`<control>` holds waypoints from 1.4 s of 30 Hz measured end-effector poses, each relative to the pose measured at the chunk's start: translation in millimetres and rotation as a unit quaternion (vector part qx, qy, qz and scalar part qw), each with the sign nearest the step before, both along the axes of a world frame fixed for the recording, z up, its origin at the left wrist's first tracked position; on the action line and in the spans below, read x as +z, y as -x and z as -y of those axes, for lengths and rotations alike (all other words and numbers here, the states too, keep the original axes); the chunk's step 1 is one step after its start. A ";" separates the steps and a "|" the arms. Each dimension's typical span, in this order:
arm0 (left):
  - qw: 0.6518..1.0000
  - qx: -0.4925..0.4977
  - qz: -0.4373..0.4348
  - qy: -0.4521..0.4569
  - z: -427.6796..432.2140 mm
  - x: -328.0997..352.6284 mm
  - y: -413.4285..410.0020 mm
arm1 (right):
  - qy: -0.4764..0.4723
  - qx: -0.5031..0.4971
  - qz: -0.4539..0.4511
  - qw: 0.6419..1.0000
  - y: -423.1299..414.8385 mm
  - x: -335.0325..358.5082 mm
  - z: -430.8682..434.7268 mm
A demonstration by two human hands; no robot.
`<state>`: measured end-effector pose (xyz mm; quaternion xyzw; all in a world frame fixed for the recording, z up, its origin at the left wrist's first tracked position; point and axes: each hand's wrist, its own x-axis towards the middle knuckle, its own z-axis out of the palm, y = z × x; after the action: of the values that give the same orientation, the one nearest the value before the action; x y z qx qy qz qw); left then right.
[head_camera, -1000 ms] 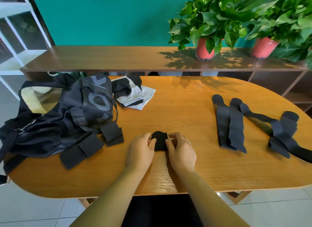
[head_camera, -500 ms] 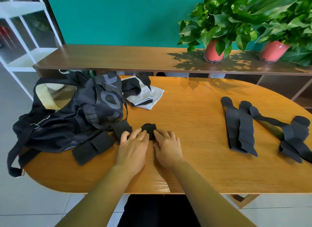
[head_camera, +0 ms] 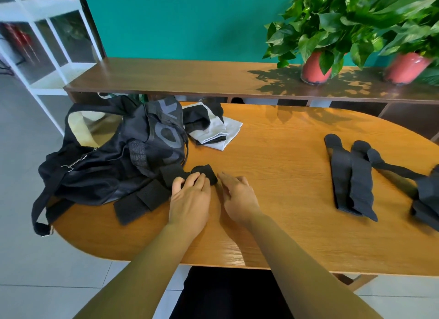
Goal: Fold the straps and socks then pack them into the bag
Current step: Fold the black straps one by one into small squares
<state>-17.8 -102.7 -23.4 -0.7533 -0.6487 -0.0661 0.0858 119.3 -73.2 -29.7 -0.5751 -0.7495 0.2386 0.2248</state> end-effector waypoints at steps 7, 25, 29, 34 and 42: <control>0.998 -0.063 -0.005 0.006 4.1 11.3 -46.3 | -0.018 -0.098 -0.016 0.995 -69.4 5.8 16.7; 0.953 -0.292 0.028 0.077 -29.7 18.6 -250.0 | 0.021 -0.237 0.199 0.951 -267.3 19.4 17.8; 0.944 -0.309 -0.020 0.118 -38.3 16.4 -265.3 | 0.069 -0.248 0.190 0.948 -278.2 16.1 14.0; 0.944 -0.307 -0.064 0.104 -36.6 21.3 -253.5 | 0.082 -0.253 0.171 0.949 -287.6 18.1 14.3; 0.954 -0.272 -0.043 0.117 -10.5 19.3 -186.0 | 0.092 -0.248 0.178 0.948 -273.7 24.1 16.9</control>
<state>168.3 -92.1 -4.1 -0.9082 -0.4181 0.0215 0.0036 393.0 -90.1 -5.5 -0.7943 -0.5857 0.1366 0.0861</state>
